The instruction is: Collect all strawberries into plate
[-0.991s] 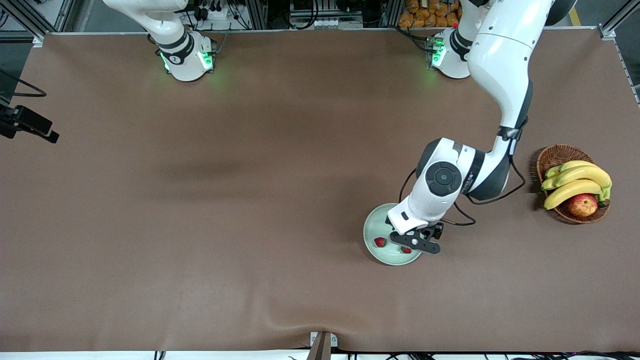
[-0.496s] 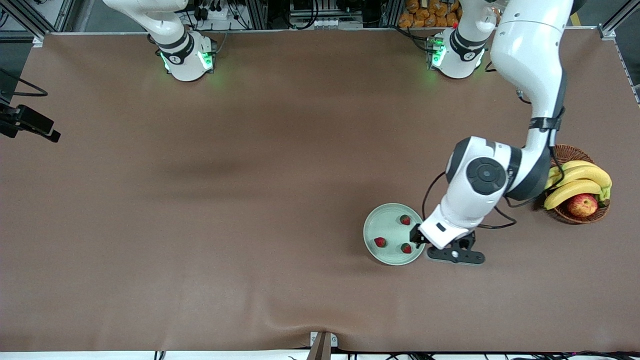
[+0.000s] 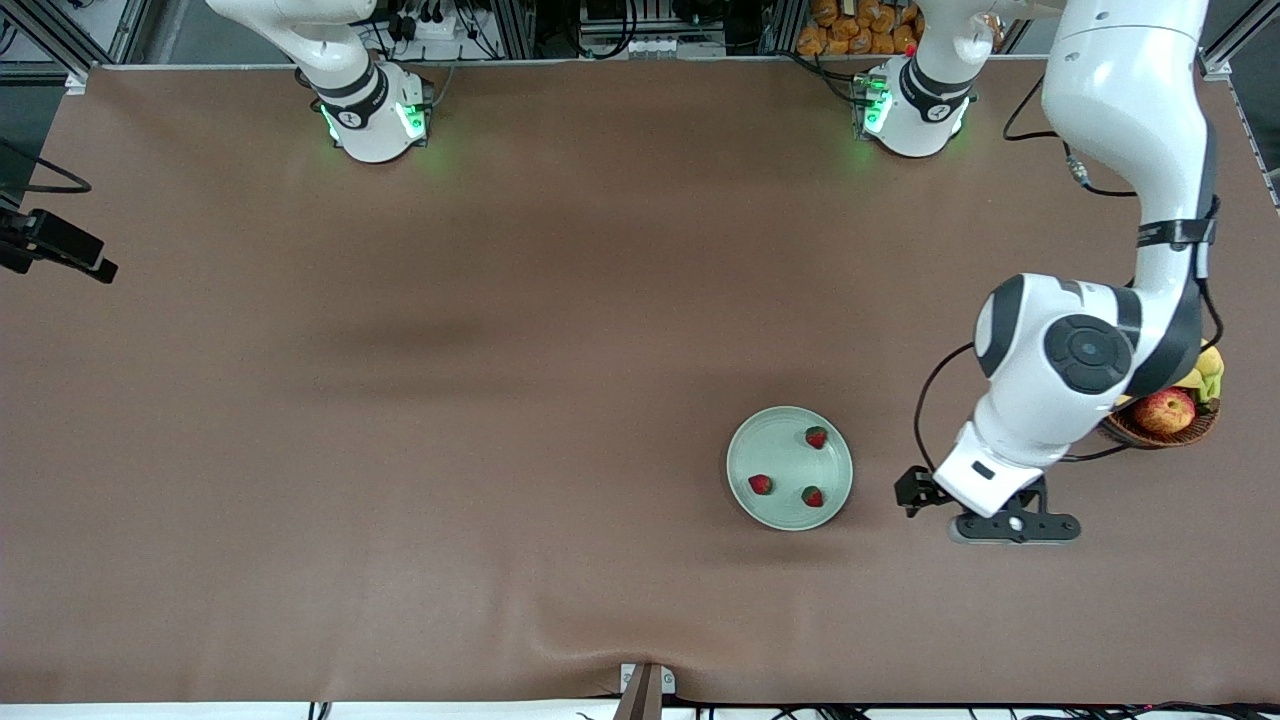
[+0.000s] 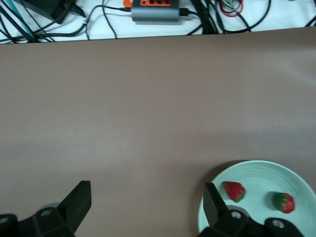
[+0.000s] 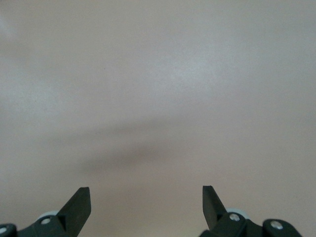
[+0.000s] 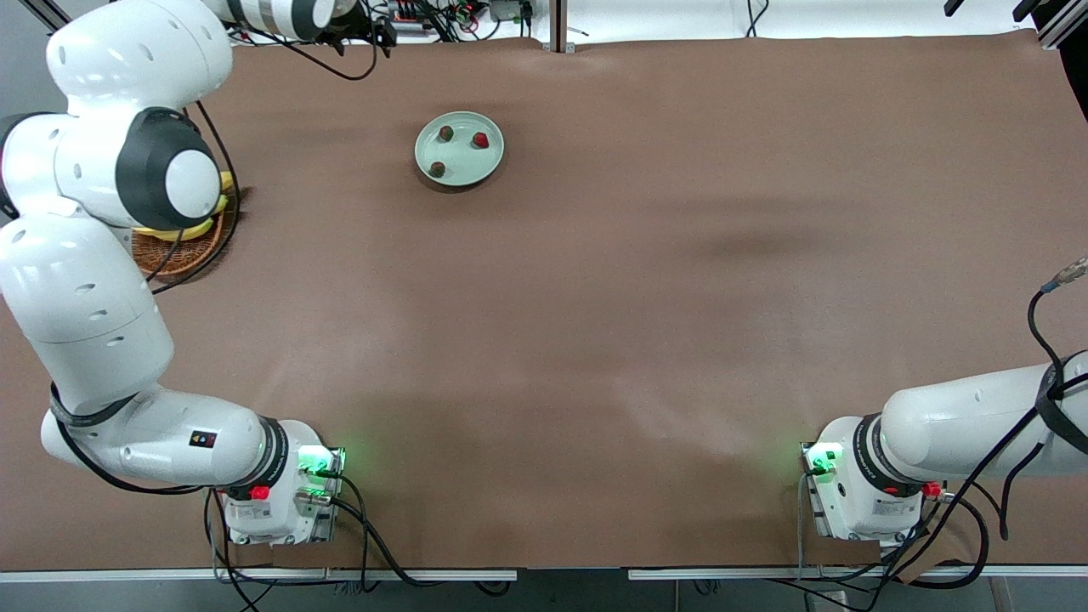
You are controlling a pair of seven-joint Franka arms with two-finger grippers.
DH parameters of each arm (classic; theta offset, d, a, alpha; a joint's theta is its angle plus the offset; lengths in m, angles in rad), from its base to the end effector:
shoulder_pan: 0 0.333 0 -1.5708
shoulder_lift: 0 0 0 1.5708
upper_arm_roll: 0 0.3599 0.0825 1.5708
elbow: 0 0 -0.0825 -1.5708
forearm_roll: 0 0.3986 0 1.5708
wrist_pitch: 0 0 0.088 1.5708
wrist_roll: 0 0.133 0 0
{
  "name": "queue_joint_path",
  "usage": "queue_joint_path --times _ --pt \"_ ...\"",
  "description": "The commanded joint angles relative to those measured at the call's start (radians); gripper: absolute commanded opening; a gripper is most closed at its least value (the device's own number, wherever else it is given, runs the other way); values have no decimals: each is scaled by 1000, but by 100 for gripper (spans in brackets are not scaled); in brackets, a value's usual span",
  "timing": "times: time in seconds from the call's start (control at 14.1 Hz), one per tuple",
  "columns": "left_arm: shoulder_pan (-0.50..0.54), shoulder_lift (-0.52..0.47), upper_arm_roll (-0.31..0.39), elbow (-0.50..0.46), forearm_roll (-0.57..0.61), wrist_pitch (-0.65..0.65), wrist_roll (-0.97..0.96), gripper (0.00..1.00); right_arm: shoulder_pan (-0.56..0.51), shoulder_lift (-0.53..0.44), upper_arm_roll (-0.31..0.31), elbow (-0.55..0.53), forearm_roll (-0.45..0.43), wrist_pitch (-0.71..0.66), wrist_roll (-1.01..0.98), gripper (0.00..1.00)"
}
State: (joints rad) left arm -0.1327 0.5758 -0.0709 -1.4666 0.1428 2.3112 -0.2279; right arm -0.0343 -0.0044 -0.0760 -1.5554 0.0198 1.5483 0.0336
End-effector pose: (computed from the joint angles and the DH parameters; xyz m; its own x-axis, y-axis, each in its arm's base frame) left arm 0.7651 -0.1415 0.3785 0.9598 -0.0432 0.2773 -0.0373 -0.9989 -0.0266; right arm 0.5623 -0.0597 0.6504 0.9897 -0.1430 -0.0034 -0.1430 -0.9895 -0.0200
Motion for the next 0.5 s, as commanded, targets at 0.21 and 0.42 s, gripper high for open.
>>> queue_joint_path --times 0.21,0.42 --pt "137 -134 -102 -26 21 -130 30 100 -9 -3 9 5 5 -20 -1 100" --pt "216 -190 -190 -24 29 -238 28 100 -9 -3 12 6 0 -34 -1 100"
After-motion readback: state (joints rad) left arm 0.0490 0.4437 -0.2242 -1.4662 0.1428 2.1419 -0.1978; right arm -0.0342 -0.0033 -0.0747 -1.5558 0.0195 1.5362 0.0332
